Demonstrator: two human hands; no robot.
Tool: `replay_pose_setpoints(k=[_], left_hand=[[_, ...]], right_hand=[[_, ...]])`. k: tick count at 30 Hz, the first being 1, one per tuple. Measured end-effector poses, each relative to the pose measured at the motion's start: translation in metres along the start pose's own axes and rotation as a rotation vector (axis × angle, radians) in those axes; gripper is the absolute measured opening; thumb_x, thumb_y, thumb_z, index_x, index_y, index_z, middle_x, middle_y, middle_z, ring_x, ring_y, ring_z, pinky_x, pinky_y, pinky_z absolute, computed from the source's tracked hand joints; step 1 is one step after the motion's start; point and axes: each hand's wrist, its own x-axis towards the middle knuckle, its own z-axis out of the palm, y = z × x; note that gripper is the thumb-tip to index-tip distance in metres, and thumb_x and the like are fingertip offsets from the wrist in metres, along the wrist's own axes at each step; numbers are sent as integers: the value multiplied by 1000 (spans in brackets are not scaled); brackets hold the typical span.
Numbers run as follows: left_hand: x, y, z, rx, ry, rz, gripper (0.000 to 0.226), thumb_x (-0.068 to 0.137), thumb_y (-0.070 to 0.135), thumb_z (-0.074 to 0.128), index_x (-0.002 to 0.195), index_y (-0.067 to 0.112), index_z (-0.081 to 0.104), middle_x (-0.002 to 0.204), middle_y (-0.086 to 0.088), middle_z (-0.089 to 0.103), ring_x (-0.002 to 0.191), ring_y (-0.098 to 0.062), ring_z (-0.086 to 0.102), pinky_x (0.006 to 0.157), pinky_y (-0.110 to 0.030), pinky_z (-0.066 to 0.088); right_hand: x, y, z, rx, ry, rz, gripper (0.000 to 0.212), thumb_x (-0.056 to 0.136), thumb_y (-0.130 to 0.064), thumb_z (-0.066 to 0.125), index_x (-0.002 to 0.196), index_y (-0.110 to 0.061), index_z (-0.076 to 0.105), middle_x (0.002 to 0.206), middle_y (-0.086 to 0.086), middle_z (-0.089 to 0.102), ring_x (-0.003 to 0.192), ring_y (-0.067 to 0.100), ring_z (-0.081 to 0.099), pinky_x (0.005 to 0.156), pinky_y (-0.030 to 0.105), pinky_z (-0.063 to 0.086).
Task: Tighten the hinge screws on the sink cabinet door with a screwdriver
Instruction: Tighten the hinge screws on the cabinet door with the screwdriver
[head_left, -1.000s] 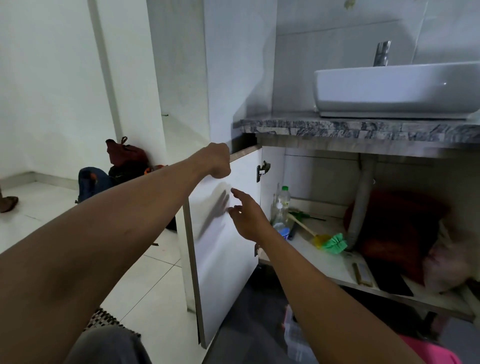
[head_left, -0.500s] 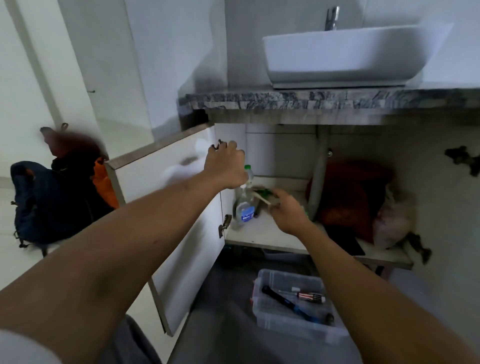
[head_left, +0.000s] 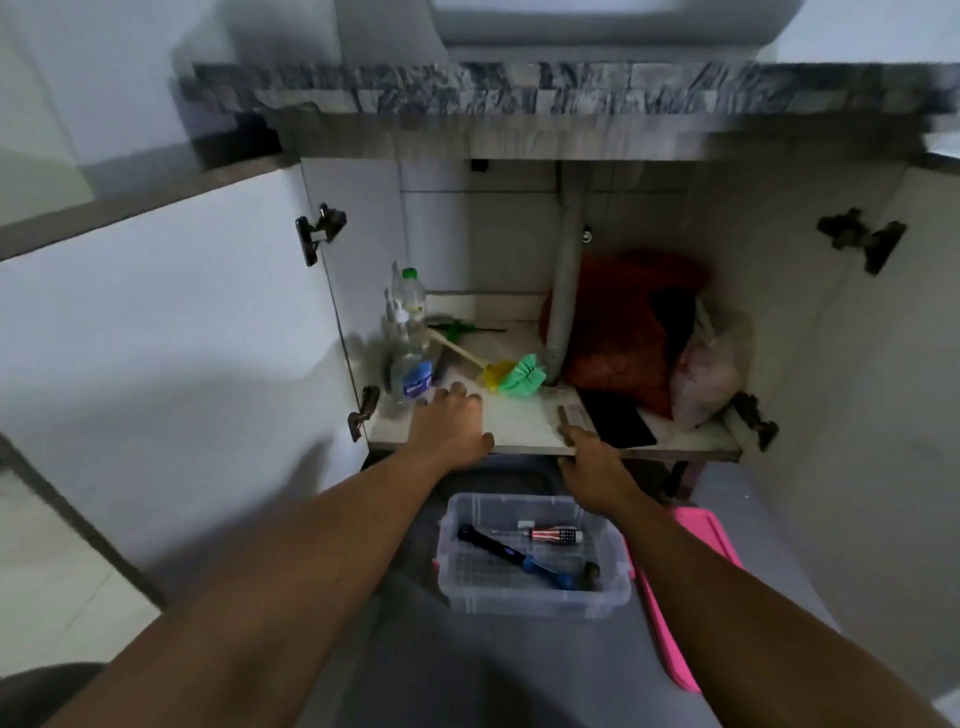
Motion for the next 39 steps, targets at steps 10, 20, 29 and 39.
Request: replay_pose_setpoints(k=[10, 20, 29, 39], left_hand=[[41, -24, 170, -77, -280, -104, 52, 95, 45, 56, 135, 13, 55, 145, -12, 46, 130, -34, 48, 104, -47, 44], [68, -45, 272, -158, -348, -274, 62, 97, 39, 54, 152, 17, 33, 154, -10, 40, 136, -31, 43, 111, -47, 41], [85, -53, 297, -115, -376, -291, 66, 91, 18, 67, 150, 18, 37, 143, -8, 52, 127, -26, 54, 103, -41, 49], [85, -58, 297, -161, -326, -265, 55, 93, 12, 66, 144, 18, 46, 139, -8, 55, 120, -27, 62, 95, -36, 52]], right_hand=[[49, 102, 110, -71, -215, 199, 43, 95, -11, 49, 138, -14, 50, 134, 11, 56, 119, 27, 55, 99, 35, 44], [84, 162, 166, -246, -401, 103, 24, 93, -39, 58, 112, -26, 59, 109, 0, 64, 97, 16, 62, 89, 34, 53], [96, 181, 184, -418, -380, 31, 33, 100, -25, 45, 132, -21, 52, 132, 5, 54, 119, 21, 53, 99, 33, 45], [87, 182, 191, -548, -406, 96, 40, 91, -25, 63, 129, -20, 53, 133, 4, 53, 122, 19, 49, 103, 32, 44]])
